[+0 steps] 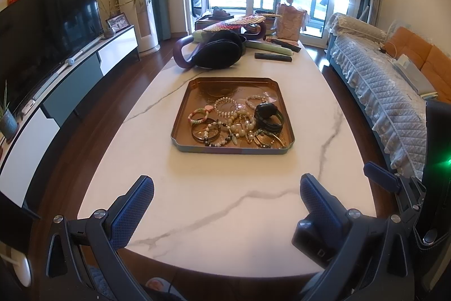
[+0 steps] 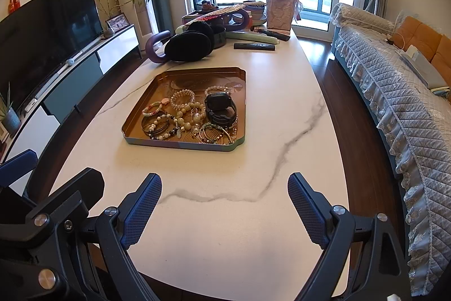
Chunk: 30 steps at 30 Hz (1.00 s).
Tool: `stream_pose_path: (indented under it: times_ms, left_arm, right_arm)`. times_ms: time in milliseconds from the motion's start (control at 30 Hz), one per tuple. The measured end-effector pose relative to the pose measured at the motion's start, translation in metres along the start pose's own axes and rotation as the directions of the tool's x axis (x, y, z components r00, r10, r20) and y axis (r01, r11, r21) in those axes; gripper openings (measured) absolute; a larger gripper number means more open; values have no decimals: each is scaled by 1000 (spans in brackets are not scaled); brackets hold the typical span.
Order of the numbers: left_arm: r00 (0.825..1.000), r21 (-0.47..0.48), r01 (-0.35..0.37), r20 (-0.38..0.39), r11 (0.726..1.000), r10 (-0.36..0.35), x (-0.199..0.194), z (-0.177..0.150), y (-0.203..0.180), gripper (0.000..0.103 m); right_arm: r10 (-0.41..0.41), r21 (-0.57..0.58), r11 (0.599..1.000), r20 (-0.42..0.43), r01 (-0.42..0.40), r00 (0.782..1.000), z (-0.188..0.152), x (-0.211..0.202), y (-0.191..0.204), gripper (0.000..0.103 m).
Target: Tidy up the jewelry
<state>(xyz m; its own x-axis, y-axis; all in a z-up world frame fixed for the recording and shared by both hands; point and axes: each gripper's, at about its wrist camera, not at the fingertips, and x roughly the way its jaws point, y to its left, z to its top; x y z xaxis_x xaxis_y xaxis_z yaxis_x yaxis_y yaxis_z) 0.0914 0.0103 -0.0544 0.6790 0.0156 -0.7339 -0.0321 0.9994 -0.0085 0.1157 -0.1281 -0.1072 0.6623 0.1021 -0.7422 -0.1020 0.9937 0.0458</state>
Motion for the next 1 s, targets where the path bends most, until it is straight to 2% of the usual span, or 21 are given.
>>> stream_pose_path:
  times_ms: [1000]
  left_arm:
    - [1000, -6, 2, -1, 1000, -2, 0, 0, -3, 103]
  right_arm:
    - [-1, -8, 1000, 0, 1, 1000, 2, -1, -2, 89]
